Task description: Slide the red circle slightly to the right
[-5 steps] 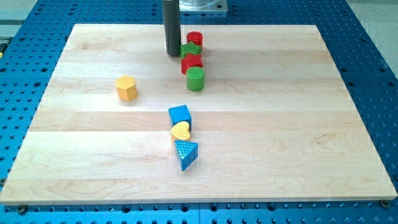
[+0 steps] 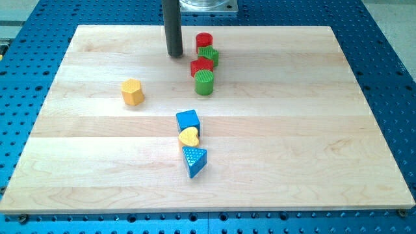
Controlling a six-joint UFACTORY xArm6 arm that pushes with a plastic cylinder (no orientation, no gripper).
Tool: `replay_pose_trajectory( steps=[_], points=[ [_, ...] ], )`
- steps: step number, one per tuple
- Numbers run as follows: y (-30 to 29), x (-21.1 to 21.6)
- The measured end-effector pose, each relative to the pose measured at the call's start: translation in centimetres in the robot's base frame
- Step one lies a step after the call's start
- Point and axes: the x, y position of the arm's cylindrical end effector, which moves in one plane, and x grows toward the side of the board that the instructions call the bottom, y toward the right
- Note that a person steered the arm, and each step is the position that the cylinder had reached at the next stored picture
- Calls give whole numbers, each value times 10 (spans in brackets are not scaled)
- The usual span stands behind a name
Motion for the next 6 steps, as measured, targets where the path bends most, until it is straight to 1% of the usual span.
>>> replay_pose_trajectory(
  steps=[1, 3, 4, 5, 6],
  points=[
    [17, -12],
    [46, -12],
    [45, -12],
    [14, 13],
    [7, 56]
  ],
)
